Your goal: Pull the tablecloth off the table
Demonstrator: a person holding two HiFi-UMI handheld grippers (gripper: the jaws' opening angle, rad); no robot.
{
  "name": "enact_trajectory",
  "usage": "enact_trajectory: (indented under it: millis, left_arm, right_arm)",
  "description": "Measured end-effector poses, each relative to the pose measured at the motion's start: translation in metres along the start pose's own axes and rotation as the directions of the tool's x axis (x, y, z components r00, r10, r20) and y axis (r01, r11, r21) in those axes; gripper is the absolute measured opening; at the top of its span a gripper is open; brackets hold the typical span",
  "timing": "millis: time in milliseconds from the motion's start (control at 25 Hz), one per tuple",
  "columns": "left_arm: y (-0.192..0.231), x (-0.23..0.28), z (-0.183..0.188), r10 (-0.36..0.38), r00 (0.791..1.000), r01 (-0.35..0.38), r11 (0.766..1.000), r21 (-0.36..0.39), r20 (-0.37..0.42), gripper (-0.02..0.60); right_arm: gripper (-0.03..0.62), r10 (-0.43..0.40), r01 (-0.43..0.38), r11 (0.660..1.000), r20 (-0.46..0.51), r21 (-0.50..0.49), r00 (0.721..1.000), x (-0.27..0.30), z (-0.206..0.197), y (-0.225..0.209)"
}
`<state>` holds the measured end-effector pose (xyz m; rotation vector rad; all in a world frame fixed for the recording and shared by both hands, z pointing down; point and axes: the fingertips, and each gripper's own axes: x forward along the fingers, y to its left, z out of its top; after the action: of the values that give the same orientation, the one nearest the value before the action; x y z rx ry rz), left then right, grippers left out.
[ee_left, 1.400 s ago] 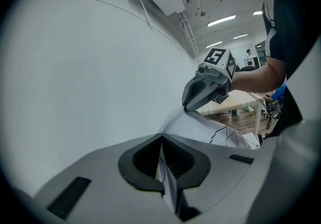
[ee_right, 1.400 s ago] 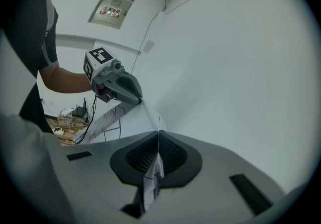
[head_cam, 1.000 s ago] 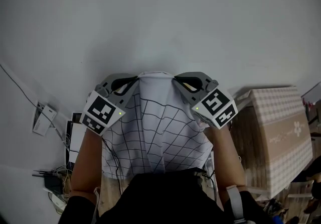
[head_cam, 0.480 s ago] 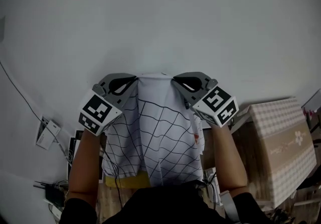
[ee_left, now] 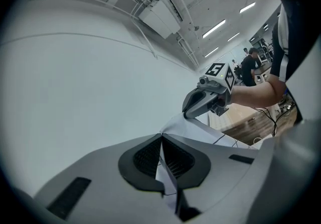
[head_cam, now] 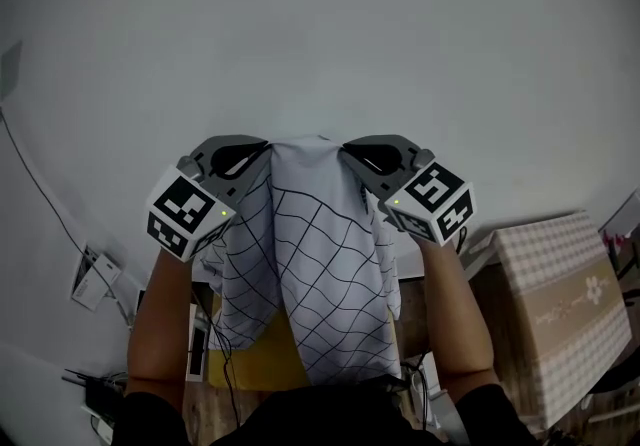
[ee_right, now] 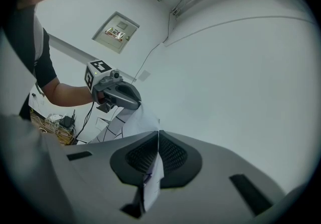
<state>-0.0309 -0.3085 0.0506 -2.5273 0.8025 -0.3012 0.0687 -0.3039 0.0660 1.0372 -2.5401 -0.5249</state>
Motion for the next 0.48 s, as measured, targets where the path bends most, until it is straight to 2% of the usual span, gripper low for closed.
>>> enact_trajectory:
  millis: [200, 480]
  left_arm:
    - [0.008, -0.004, 0.022, 0.012, 1.000, -0.013, 0.999, 0.033, 0.015, 0.012]
    - [0.032, 0.004, 0.043, 0.007, 0.998, -0.008, 1.000, 0.015, 0.062, 0.012]
  right_arm:
    - [0.022, -0.009, 0.010, 1.000, 0.023, -0.028, 1.000, -0.003, 0.021, -0.007]
    - [0.022, -0.006, 0.008, 0.999, 0.056, -0.035, 0.998, 0.007, 0.045, -0.028]
